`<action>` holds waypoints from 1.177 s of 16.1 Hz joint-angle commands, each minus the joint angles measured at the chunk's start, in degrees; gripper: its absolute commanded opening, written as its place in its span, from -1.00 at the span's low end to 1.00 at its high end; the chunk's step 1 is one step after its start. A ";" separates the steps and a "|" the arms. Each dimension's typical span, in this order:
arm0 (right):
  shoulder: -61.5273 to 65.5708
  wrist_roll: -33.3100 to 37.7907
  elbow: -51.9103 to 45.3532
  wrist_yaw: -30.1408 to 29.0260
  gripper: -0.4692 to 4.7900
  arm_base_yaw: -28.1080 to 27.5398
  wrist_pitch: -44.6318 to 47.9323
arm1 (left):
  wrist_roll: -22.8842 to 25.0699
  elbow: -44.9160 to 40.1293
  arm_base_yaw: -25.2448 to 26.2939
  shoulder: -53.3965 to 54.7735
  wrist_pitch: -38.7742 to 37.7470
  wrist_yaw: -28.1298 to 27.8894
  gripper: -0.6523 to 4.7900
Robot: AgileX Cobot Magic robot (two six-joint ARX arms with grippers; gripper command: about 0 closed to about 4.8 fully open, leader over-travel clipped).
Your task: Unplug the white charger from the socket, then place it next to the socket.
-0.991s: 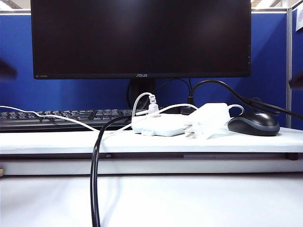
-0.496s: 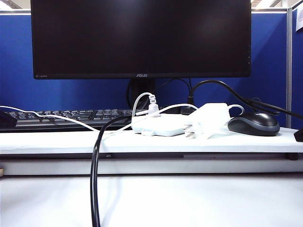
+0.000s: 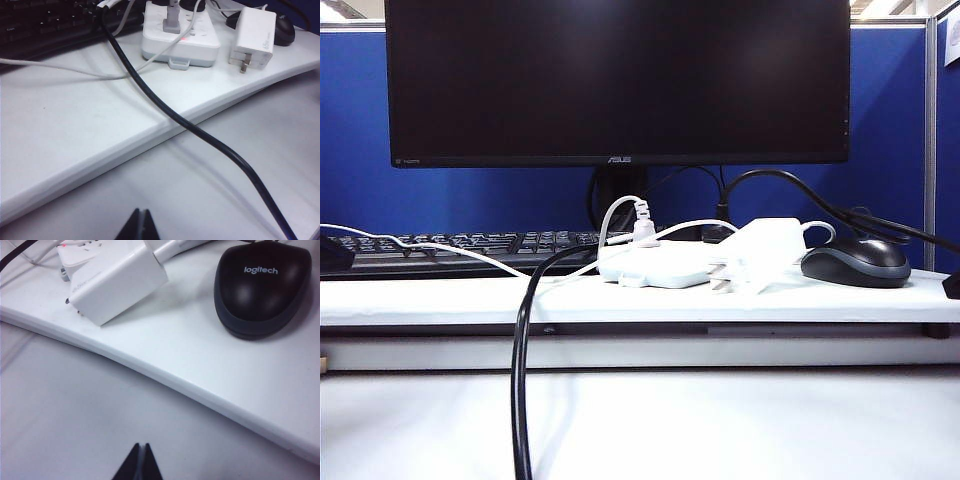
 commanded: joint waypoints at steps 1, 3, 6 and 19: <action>-0.13 0.22 -0.20 1.42 -0.83 -0.11 0.33 | 0.24 -0.02 0.07 -0.37 0.33 -0.15 -0.78; -0.94 0.22 -0.33 2.97 -0.83 -0.13 0.55 | 0.22 0.00 0.63 -1.20 0.35 0.13 -0.78; -3.98 0.22 -0.37 3.39 -0.83 -0.46 0.59 | 0.24 0.00 4.90 -2.93 0.35 0.28 -0.78; -9.92 0.22 -0.74 12.96 -0.83 -13.77 3.13 | 0.24 0.00 30.56 -7.21 -0.61 0.04 -0.78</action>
